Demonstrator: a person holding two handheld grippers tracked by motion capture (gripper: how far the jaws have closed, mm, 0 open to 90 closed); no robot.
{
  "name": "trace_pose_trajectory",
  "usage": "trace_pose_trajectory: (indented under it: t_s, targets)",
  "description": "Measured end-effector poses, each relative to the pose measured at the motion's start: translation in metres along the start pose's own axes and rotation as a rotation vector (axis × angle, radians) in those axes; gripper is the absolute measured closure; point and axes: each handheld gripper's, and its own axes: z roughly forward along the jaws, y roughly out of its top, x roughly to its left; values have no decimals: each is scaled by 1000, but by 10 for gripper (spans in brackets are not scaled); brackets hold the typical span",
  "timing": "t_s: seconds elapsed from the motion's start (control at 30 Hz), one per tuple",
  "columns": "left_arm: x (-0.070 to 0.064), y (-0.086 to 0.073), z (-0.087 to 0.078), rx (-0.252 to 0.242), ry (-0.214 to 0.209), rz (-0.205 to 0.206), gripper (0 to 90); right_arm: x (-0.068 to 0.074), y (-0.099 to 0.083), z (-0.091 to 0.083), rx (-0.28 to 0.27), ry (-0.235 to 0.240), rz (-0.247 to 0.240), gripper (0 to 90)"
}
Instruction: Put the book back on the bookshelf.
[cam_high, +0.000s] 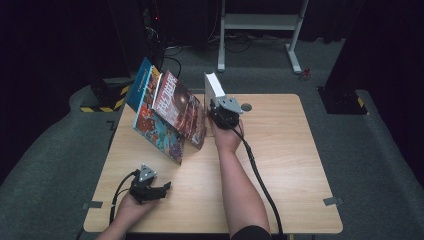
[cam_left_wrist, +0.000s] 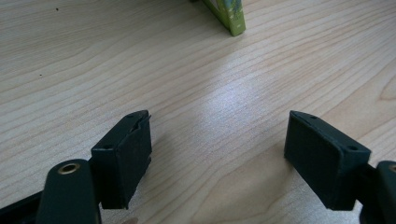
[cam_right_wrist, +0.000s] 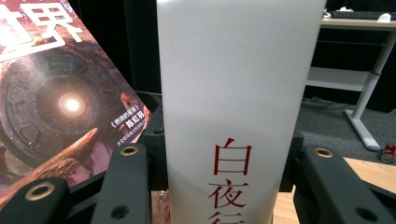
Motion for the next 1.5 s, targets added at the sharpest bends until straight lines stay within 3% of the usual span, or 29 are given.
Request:
trace_pose_trajectory:
  t_s: [0.37,0.73,1.5]
  targets:
    - [0,0,0,-5,1,-4,231,2,-2,-1,7,-5,8,533]
    - [-1,0,1,-3,-2,-5,230,-1,-4,-2,56,-1,11,529]
    - [-1,0,1,-2,-2,-4,230,-2,-1,-3,72,15,14,472]
